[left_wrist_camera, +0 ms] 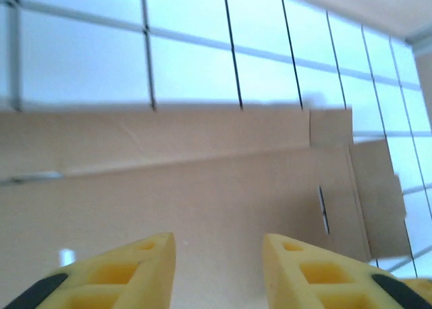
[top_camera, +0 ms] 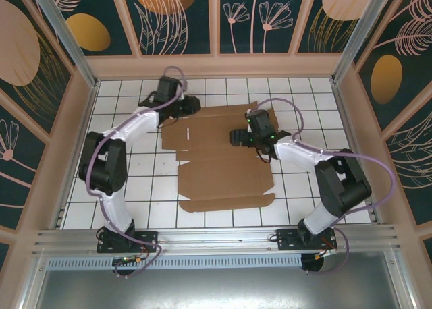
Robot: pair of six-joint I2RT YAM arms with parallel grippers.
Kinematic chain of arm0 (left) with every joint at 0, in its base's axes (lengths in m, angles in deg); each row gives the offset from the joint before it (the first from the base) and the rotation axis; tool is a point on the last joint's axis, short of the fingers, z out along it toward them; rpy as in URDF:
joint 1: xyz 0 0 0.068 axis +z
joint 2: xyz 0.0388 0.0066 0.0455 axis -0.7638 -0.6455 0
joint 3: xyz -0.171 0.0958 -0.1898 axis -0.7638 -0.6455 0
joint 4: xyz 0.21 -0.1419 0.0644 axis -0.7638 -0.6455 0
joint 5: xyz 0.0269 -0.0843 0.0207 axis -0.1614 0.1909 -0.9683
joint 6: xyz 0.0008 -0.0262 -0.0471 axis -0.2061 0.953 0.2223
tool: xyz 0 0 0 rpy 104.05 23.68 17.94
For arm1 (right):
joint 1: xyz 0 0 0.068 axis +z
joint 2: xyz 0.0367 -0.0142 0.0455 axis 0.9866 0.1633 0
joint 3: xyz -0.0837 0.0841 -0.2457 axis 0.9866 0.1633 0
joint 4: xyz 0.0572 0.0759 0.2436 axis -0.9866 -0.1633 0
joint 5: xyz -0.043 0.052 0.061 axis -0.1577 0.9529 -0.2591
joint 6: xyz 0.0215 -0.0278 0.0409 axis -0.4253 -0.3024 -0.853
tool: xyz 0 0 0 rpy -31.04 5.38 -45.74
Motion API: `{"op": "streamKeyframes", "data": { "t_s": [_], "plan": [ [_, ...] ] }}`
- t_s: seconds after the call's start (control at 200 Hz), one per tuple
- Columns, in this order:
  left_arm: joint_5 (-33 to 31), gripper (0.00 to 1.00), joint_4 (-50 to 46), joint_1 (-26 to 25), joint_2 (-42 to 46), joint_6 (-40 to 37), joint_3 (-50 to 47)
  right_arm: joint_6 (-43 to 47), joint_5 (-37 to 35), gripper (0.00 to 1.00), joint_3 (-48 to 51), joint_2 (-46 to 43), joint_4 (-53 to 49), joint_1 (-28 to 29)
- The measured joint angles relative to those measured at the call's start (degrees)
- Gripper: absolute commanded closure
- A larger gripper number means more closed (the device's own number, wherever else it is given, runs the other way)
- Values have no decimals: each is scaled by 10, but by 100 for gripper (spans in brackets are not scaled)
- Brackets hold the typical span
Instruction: Fold the paper box
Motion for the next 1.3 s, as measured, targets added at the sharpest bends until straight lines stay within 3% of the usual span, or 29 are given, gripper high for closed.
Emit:
{"op": "streamKeyframes", "data": {
  "t_s": [0.2,0.3,0.621,0.826,1.096,1.301],
  "plan": [
    [1,30,-20,47,-30,0,12,19,-45,6,-81,138,-4,38],
    [4,23,-44,65,-69,-2,42,26,-70,7,-105,176,-8,45],
    [7,26,-136,94,-215,-48,236,24,-89,11,-139,203,-10,53],
    [10,30,-169,101,-228,-56,239,21,-91,15,-141,205,-10,54],
    [66,31,-163,106,-235,-44,229,21,-92,16,-152,213,-10,54],
    [37,29,-176,106,-258,-47,230,21,-92,16,-157,217,-10,56]
  ]
}}
